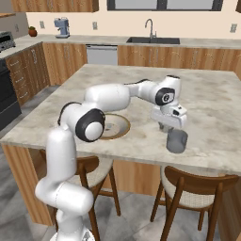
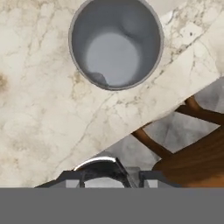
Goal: There are four ice cubes in the ice bowl. Place two ice cubes in each glass of water.
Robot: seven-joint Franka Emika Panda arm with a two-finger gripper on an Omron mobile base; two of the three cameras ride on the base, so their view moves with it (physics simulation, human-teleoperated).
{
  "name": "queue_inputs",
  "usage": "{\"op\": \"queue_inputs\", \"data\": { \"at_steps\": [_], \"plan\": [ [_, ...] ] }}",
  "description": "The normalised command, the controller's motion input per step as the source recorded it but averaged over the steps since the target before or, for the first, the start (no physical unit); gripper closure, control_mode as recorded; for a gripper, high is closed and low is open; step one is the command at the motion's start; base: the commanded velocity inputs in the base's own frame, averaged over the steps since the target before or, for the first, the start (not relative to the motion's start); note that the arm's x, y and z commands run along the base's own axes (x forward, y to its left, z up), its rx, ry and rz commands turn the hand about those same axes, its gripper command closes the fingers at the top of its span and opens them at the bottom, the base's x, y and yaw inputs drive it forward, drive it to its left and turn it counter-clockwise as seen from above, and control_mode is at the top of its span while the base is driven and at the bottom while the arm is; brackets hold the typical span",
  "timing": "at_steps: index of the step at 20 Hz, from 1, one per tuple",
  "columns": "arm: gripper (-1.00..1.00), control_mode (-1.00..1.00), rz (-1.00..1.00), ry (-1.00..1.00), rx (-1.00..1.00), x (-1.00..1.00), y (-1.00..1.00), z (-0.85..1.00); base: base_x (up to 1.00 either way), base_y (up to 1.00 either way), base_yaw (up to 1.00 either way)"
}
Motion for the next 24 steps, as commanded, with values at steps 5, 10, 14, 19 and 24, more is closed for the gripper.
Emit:
{"op": "queue_inputs", "data": {
  "at_steps": [5, 10, 14, 19, 24],
  "plan": [
    [1.00, -1.00, 0.00, 0.00, 0.00, 0.21, -0.14, -0.13, 0.00, 0.00, 0.00],
    [1.00, -1.00, 0.00, 0.00, 0.00, 0.20, -0.15, -0.27, 0.00, 0.00, 0.00],
    [1.00, -1.00, 0.00, 0.00, 0.00, 0.50, -0.21, 0.00, 0.00, 0.00, 0.00],
    [1.00, -1.00, 0.00, 0.00, 0.00, 0.18, -0.19, -0.03, 0.00, 0.00, 0.00],
    [1.00, -1.00, 0.00, 0.00, 0.02, 0.00, 0.00, -0.20, 0.00, 0.00, 0.00]
  ]
}}
